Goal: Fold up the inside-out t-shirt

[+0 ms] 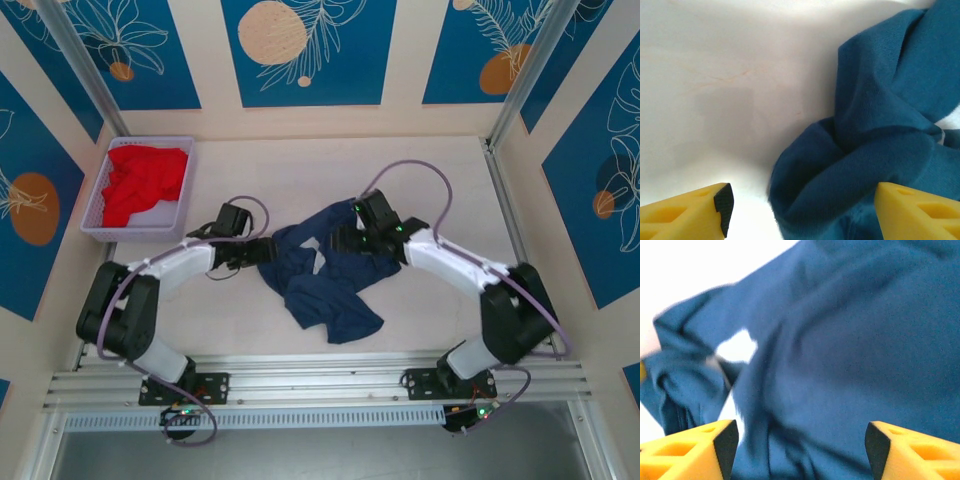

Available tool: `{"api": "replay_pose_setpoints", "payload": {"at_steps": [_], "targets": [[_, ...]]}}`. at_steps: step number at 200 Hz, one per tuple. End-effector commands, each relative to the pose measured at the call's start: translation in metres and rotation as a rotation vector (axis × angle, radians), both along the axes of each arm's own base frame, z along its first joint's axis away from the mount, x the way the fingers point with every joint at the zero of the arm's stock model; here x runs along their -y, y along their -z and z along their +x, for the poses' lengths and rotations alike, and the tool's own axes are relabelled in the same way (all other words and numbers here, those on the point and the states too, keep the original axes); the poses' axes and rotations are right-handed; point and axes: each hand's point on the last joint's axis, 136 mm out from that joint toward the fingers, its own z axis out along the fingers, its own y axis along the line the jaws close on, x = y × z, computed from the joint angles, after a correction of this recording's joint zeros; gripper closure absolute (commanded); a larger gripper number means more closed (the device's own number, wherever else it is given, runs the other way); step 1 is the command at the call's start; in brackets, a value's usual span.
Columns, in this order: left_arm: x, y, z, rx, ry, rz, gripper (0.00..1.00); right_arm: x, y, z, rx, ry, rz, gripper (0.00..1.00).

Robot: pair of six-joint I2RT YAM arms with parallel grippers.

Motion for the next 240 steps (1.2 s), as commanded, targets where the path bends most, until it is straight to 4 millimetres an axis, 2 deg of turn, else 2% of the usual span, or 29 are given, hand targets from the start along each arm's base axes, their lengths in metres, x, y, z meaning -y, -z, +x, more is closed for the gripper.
{"api": "replay_pose_setpoints", "payload": {"at_steps": [1,13,32,61,78,98,114,123,137,149,161,169,177,201,211,223,234,240], "targets": [[0.006,-0.008,0.022,0.039,0.018,-0.057,0.26,-0.027,0.001,0.043,0.065,-0.075,0.001,0.28],[0.008,-0.004,0.025,0.031,0.008,-0.099,0.27,-0.035,0.012,0.06,0.05,-0.081,-0.033,0.28],[0.016,0.001,0.026,0.014,0.012,-0.149,0.29,-0.048,0.033,0.077,0.014,-0.106,-0.083,0.28],[0.023,0.011,0.021,-0.013,0.017,-0.198,0.37,-0.067,0.066,0.082,-0.052,-0.147,-0.144,0.28],[0.024,0.015,0.017,-0.018,0.019,-0.21,0.43,-0.069,0.084,0.081,-0.087,-0.149,-0.186,0.3],[0.025,0.023,0.013,-0.033,0.023,-0.221,0.53,-0.071,0.093,0.083,-0.101,-0.149,-0.184,0.4],[0.025,0.029,0.013,-0.044,0.023,-0.219,0.63,-0.074,0.086,0.091,-0.078,-0.147,-0.172,0.58],[0.026,0.031,0.015,-0.043,0.024,-0.222,0.71,-0.074,0.079,0.097,-0.056,-0.142,-0.164,0.67],[0.03,0.028,0.022,-0.025,0.03,-0.234,0.85,-0.074,0.062,0.106,-0.017,-0.133,-0.142,0.76],[0.031,0.02,0.031,0.0,0.033,-0.236,0.98,-0.073,0.039,0.115,0.033,-0.128,-0.118,0.86],[0.033,0.002,0.042,0.051,0.037,-0.25,1.0,-0.071,0.01,0.123,0.097,-0.125,-0.093,0.95],[0.033,-0.019,0.05,0.105,0.037,-0.26,1.0,-0.068,-0.014,0.129,0.149,-0.123,-0.074,1.0],[0.032,-0.045,0.058,0.176,0.04,-0.267,1.0,-0.064,-0.043,0.133,0.208,-0.122,-0.054,1.0],[0.027,-0.141,0.069,0.43,0.057,-0.268,1.0,-0.048,-0.132,0.132,0.375,-0.121,0.028,1.0],[0.025,-0.182,0.066,0.53,0.073,-0.28,1.0,-0.039,-0.17,0.125,0.441,-0.124,0.07,1.0],[0.025,-0.222,0.056,0.628,0.105,-0.298,1.0,-0.031,-0.202,0.112,0.502,-0.133,0.099,1.0],[0.027,-0.247,0.042,0.69,0.142,-0.317,1.0,-0.024,-0.222,0.098,0.549,-0.141,0.107,1.0],[0.029,-0.254,0.033,0.708,0.166,-0.326,1.0,-0.018,-0.231,0.088,0.57,-0.141,0.11,1.0]]}}
